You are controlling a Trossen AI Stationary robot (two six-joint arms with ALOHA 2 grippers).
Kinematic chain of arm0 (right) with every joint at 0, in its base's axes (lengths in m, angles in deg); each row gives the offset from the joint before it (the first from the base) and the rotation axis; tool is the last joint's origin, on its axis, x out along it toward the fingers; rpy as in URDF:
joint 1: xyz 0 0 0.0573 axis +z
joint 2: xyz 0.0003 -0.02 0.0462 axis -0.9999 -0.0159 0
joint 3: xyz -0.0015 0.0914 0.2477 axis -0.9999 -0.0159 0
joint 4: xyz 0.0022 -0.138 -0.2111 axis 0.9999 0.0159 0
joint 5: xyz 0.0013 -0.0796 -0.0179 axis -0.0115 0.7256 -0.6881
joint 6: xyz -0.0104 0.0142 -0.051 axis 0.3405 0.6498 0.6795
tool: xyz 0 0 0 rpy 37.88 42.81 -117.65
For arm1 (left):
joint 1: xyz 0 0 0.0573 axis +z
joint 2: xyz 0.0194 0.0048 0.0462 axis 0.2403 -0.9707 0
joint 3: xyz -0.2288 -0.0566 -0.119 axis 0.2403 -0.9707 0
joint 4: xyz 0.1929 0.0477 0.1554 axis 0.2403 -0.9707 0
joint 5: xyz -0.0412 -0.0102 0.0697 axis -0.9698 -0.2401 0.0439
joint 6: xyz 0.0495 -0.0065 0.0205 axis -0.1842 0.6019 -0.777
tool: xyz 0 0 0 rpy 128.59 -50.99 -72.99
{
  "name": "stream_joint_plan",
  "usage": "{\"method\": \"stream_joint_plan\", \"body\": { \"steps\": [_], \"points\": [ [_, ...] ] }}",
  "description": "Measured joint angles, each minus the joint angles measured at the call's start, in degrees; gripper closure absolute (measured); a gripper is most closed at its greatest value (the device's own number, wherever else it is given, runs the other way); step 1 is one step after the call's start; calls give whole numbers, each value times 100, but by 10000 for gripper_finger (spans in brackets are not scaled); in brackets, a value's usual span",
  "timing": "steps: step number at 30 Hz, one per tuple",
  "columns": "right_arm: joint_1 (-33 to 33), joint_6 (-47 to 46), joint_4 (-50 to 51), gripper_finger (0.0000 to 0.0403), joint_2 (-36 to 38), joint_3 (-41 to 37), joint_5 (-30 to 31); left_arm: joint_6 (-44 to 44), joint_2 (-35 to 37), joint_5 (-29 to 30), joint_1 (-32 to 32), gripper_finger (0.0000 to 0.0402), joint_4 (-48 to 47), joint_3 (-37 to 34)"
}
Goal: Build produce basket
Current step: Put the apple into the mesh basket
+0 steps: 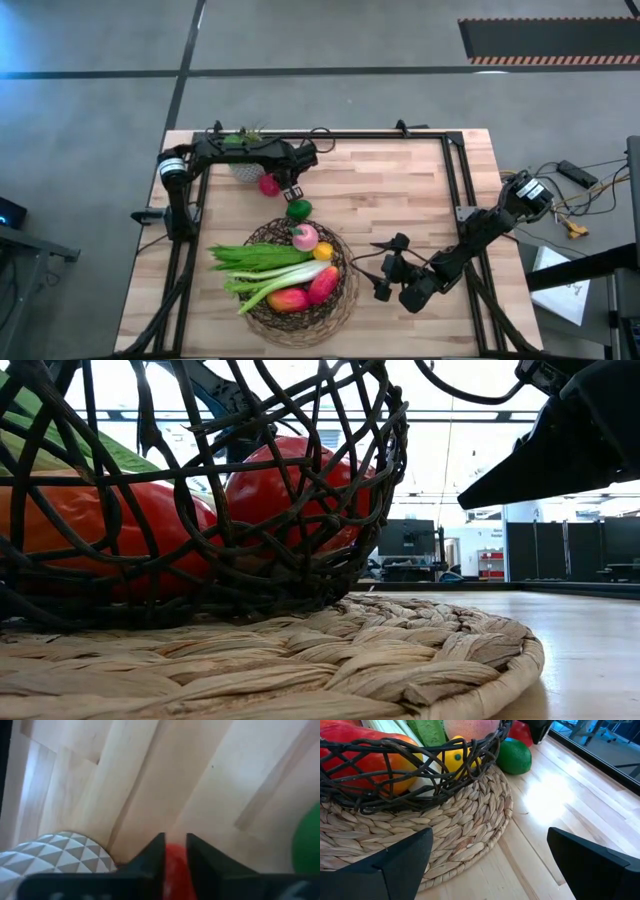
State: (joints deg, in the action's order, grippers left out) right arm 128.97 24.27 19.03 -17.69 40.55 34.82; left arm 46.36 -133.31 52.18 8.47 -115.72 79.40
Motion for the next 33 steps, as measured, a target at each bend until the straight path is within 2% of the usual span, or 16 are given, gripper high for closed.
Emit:
{"method": "stream_joint_plan", "body": {
  "steps": [2,4,15,20,24,30,33],
  "points": [
    [0,0,-2,19,0,0,0,6,53,-14,-28,377,-84,0],
    [0,0,0,19,0,0,1,12,145,-14,-54,395,-132,-3],
    [0,-6,4,19,2,0,2,464,1382,9,-423,400,-144,-140],
    [0,-15,-2,19,2,0,2,787,1906,212,-366,396,342,-523],
    [0,-15,-26,19,2,-2,2,781,2059,171,-332,354,602,-877],
    [0,-15,-35,19,2,-2,2,731,1926,179,-284,240,595,-1273],
    [0,-15,-35,19,2,-2,2,441,1842,177,-286,184,605,-1388]
  ]
}}
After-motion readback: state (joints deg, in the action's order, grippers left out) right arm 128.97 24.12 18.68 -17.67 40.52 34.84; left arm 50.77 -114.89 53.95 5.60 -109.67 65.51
